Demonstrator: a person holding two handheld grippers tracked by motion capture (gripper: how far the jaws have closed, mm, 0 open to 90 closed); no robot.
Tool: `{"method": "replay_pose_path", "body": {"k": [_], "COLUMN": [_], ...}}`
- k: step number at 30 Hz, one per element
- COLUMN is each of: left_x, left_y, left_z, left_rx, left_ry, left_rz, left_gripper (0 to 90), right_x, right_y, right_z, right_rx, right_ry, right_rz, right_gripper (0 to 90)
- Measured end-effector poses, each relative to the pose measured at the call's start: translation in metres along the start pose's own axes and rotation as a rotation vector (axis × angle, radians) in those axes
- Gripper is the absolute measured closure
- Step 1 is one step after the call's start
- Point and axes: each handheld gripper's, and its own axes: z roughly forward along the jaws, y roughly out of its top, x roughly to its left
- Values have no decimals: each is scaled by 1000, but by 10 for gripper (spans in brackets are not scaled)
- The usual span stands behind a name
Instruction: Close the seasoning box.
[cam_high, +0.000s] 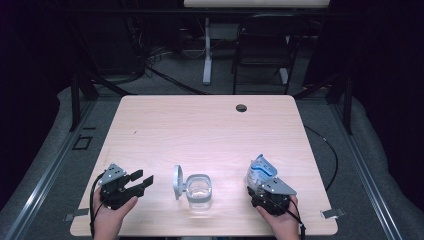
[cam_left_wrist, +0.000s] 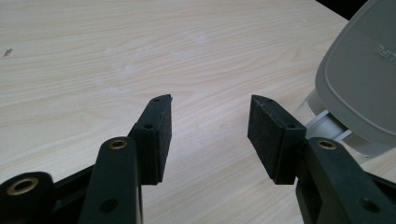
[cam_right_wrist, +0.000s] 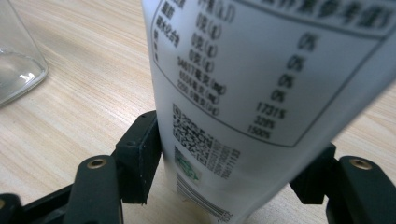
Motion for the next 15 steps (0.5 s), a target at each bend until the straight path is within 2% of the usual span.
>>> {"method": "replay_pose_path", "body": {"k": [15], "left_x": [0], "left_y": [0], "left_z": [0], "left_rx": [3], "left_ry": [0], "left_rz": [-4], "left_gripper": [503], "right_x": [0], "right_y": [0], "right_z": [1], "right_rx": [-2], "right_ry": [11], "right_rz": [-5], "right_gripper": [381]}}
